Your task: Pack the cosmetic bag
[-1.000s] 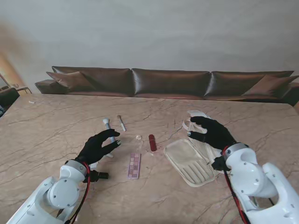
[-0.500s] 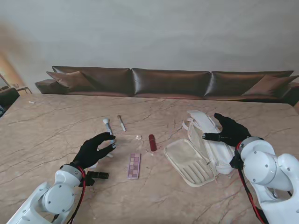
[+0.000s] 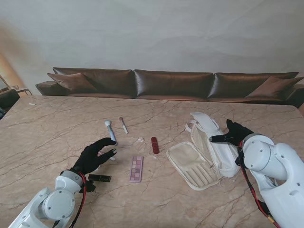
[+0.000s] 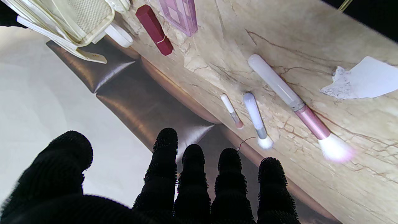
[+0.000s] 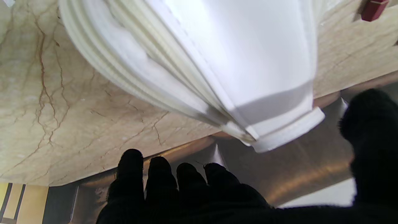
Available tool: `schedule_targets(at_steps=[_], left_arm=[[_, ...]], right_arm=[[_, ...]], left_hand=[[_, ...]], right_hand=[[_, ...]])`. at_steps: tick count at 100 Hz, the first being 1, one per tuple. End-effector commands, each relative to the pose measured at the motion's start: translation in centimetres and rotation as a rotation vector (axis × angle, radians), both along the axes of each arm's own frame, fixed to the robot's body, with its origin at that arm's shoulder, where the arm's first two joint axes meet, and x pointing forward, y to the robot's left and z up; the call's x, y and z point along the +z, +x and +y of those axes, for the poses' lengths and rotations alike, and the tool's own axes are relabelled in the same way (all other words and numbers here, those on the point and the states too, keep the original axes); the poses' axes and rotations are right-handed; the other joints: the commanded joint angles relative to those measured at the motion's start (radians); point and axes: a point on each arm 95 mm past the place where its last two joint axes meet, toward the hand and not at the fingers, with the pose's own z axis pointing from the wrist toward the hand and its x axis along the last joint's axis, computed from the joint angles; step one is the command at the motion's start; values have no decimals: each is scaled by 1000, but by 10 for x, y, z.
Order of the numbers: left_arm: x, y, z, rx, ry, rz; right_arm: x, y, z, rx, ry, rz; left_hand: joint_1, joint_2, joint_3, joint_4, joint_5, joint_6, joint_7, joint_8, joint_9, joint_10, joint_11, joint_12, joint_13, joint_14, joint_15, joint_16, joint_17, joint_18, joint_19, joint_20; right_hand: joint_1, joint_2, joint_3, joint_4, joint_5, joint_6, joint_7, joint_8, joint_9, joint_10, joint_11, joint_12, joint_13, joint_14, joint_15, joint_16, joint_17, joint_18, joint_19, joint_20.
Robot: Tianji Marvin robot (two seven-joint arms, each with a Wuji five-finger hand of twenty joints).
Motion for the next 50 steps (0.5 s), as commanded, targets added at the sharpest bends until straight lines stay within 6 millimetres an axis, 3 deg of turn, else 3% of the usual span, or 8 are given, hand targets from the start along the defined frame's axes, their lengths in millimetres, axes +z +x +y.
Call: schedule_targets(at_steps=[1,11,50], left_arm=[[-6,-3,0,0,-6,13],[-8,-3,2,3,-10,17],[-16,-2,7,17,-21,31]], right_arm=[[-5,3,1,-11,9,23],[-11,8,4,-21,14,46],[-36,28,15,-42,1,94]], left_hand=[[-14,30,-26,-30,20,-19,-17,-5,3,-38,-4,-16,-3,-37,-15,-11,-2,-12,8,16],[-13,29,-27,-30,21,-19,-16,-5,3,-35,-4,-16,-3,-34,-15,-11,-2,-11,9,17],[-14,30,-27,-29,23,-19,-12,-3,5,-35,-3,-15,0,-36,-13,-10,-4,-6,12,21]], right_hand=[[-55,-42,15,-16,19,23,-21,-23,-31,21,-34,-15,-28,36,8,-7,-4,14,-4,13],[-71,-49,23,-24,24,24,-27,-84,-44,25,-35,-15,-29,48,18,-8,1,26,12,14],[-71,-69,32,-31,28,6,-46,-112,-24,13,-30,-13,30,66,50,5,70,61,106,48]])
